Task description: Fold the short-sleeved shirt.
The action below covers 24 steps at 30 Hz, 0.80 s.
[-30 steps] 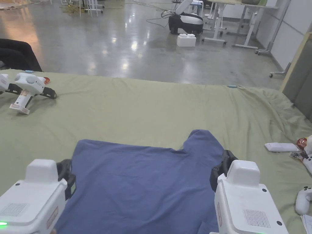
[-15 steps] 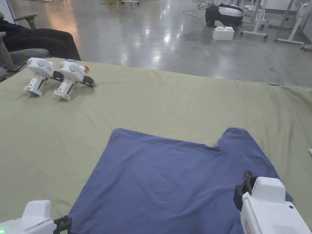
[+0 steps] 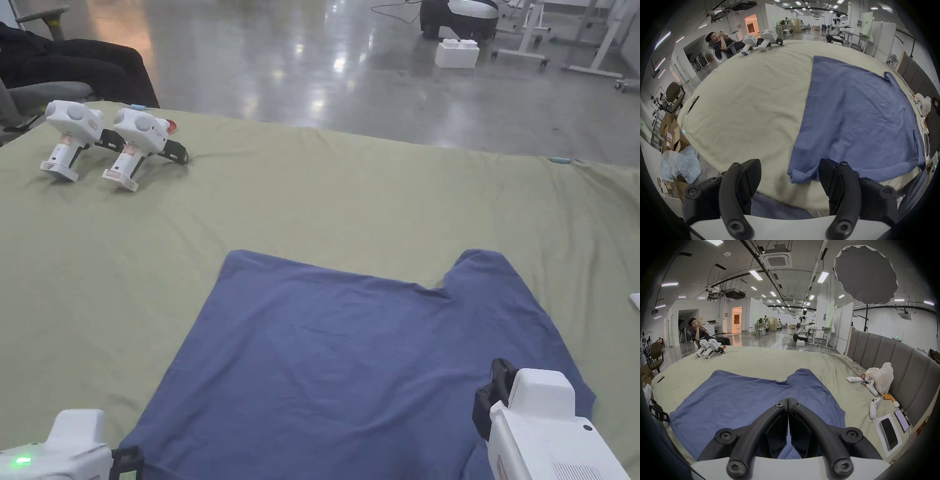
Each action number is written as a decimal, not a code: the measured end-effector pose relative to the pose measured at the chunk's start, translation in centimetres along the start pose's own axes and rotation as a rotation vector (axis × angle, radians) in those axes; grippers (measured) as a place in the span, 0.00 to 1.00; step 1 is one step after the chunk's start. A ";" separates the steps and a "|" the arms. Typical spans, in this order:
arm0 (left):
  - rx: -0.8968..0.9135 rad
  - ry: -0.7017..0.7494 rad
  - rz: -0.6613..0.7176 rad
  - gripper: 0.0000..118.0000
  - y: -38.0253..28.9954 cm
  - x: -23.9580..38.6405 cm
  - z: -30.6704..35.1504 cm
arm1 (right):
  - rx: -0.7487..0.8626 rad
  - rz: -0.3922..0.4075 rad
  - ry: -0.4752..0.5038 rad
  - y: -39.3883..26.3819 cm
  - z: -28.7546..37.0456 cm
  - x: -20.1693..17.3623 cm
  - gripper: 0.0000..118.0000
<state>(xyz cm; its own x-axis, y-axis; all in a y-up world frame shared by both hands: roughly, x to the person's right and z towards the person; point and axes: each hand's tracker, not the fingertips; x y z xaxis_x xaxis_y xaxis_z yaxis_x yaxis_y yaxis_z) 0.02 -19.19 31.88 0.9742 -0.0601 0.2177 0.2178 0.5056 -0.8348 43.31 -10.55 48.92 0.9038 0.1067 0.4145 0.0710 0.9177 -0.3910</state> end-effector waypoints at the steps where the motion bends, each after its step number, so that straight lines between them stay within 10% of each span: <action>1: -0.013 -0.006 0.011 0.62 0.1 0.0 -1.0 | -0.006 -0.003 0.002 -0.1 0.0 0.0 0.00; 3: -0.078 -0.051 0.003 0.39 0.1 0.0 -2.8 | -0.014 -0.009 0.004 -0.3 -0.1 0.2 0.00; 11: -0.069 -0.134 0.030 0.04 0.4 0.1 -2.0 | -0.056 -0.046 -0.018 -1.5 0.3 1.9 0.00; 18: -0.041 -0.202 0.074 0.02 0.4 -0.9 -0.2 | -0.173 -0.104 -0.010 -0.5 2.6 7.2 0.03; 22: -0.011 -0.202 0.061 0.02 0.7 -0.9 1.2 | -0.357 -0.073 -0.082 -0.7 4.4 10.7 0.55; 24: 0.000 -0.199 0.056 0.02 0.9 -0.9 1.5 | -0.454 -0.063 -0.113 -1.7 5.1 11.6 0.59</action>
<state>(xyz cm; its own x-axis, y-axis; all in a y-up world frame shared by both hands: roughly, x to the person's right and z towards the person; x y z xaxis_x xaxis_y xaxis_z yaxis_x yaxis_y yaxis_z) -0.79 -17.36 31.73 0.9537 0.1389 0.2668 0.1640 0.5032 -0.8484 51.53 -8.88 58.56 0.8419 0.1207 0.5260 0.3241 0.6663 -0.6716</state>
